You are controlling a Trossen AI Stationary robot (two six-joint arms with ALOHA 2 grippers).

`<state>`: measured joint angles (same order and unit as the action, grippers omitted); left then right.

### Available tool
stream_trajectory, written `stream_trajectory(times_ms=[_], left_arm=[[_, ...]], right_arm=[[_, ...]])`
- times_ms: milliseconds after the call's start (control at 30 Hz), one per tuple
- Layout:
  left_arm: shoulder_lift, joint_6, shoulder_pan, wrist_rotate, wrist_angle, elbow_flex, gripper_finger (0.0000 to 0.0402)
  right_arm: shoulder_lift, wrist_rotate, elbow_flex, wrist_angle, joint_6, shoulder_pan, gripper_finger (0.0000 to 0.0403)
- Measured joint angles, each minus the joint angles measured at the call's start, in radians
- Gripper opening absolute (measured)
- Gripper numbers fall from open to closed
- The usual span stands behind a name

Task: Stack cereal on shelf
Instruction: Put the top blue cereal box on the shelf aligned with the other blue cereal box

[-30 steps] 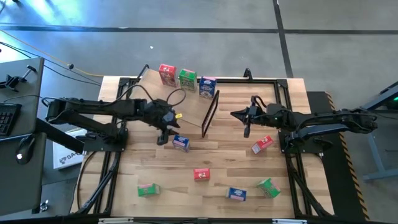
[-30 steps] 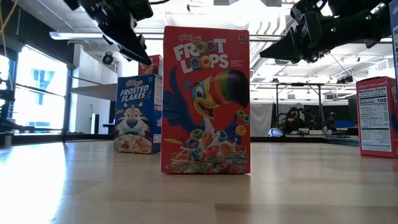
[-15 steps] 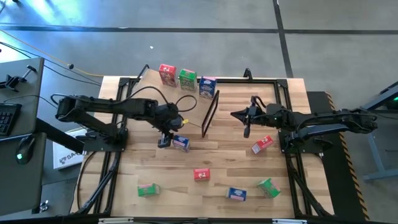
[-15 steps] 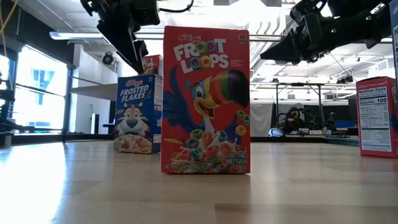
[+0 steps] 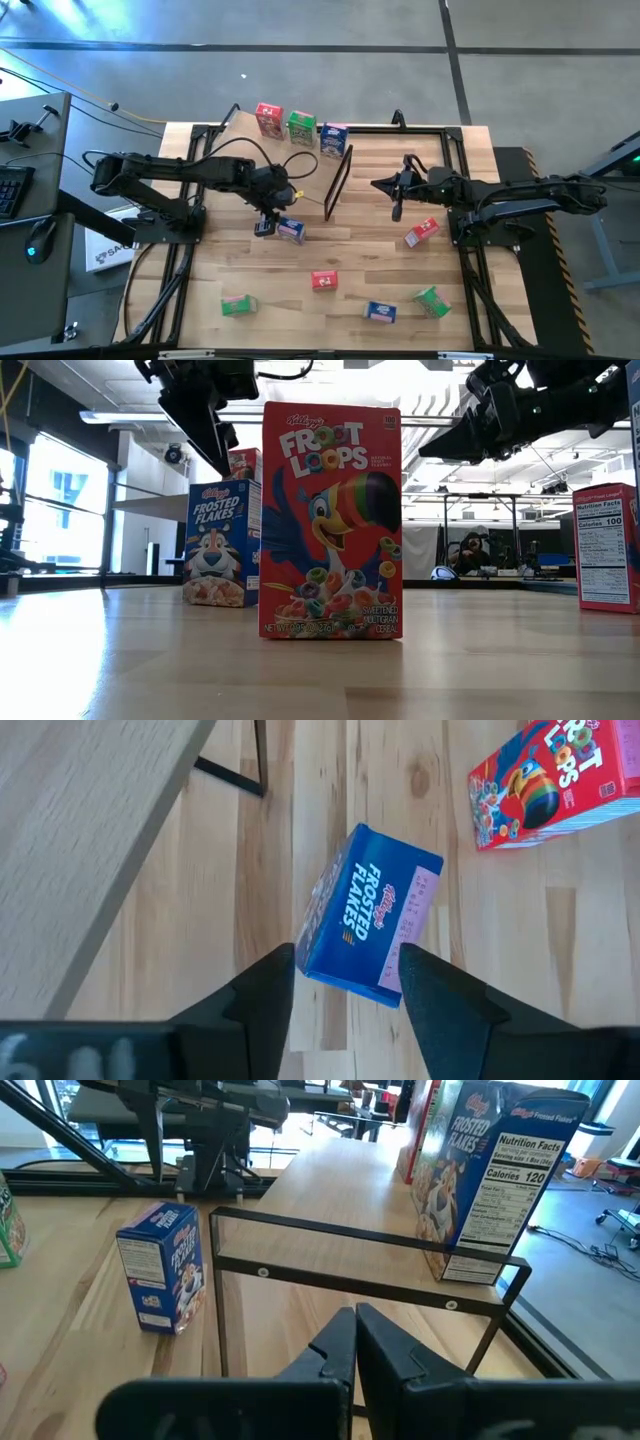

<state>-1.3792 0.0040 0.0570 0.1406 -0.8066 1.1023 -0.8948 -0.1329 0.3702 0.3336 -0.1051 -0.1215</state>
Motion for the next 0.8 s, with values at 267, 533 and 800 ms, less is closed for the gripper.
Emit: stream_trajectory(times_ms=[267,533,800], left_arm=[[0.0,0.0,0.0,0.0,-0.002,0.0,0.0223],[0.0,0.044,-0.017,-0.022,-0.002,0.0,0.0247],[-0.019,0.098,-0.073,-0.064,-0.005,-0.001,0.0248]], right_arm=[[0.0,0.0,0.0,0.0,0.0,0.0,0.0],[0.0,0.0,0.0,-0.013,0.0,0.0,0.0],[0.0,0.001,0.0,-0.014,0.0,0.0,0.0]])
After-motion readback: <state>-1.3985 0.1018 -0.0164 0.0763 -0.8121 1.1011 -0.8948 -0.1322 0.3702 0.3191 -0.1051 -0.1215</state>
